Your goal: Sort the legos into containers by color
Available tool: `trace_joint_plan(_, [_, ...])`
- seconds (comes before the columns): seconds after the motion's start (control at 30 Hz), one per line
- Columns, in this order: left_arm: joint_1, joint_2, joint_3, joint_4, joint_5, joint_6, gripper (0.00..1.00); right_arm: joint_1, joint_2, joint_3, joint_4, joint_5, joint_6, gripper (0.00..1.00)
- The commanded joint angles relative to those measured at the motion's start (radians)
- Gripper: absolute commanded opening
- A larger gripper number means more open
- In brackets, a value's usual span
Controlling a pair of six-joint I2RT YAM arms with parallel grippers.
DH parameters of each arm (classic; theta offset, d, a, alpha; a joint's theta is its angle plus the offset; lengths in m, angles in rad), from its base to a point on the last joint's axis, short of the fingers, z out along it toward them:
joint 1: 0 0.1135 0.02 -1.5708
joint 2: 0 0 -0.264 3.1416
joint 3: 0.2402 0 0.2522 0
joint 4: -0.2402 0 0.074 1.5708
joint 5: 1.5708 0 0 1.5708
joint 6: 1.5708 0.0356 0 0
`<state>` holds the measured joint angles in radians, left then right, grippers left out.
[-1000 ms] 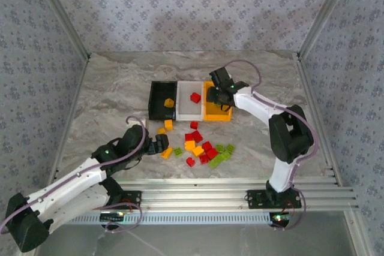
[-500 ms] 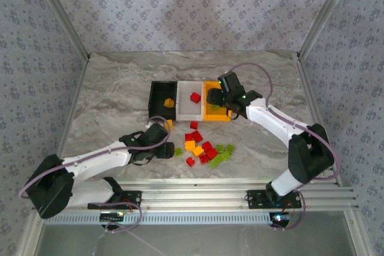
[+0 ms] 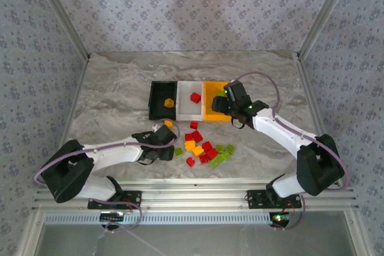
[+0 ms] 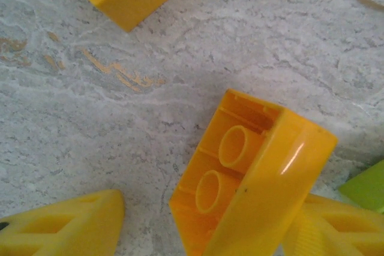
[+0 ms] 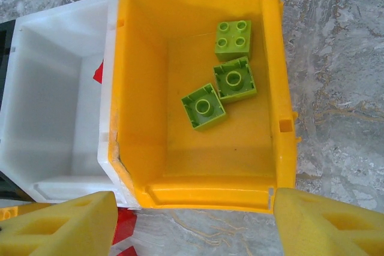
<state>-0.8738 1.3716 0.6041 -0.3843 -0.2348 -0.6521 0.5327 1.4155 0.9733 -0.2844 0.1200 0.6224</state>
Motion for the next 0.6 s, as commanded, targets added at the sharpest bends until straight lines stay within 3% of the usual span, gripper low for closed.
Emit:
trace_joint_plan(0.0, [-0.001, 0.029, 0.018, 0.073, -0.070, 0.036, 0.67, 0.004, -0.030, -0.015, 0.007, 0.019, 0.026, 0.71])
trace_joint_plan(0.17, [0.001, 0.073, 0.050, 0.134, -0.107, 0.086, 0.62, 0.009, -0.036, -0.021, 0.004, 0.023, 0.032, 0.71])
trace_joint_plan(0.33, [0.002, 0.115, 0.076, 0.125, -0.100, 0.092, 0.49, 0.008, -0.050, -0.030, 0.000, 0.032, 0.031, 0.72])
trace_joint_plan(0.57, [-0.003, 0.020, 0.034, 0.069, -0.093, 0.046, 0.31, 0.007, -0.072, -0.053, 0.008, 0.036, 0.040, 0.72])
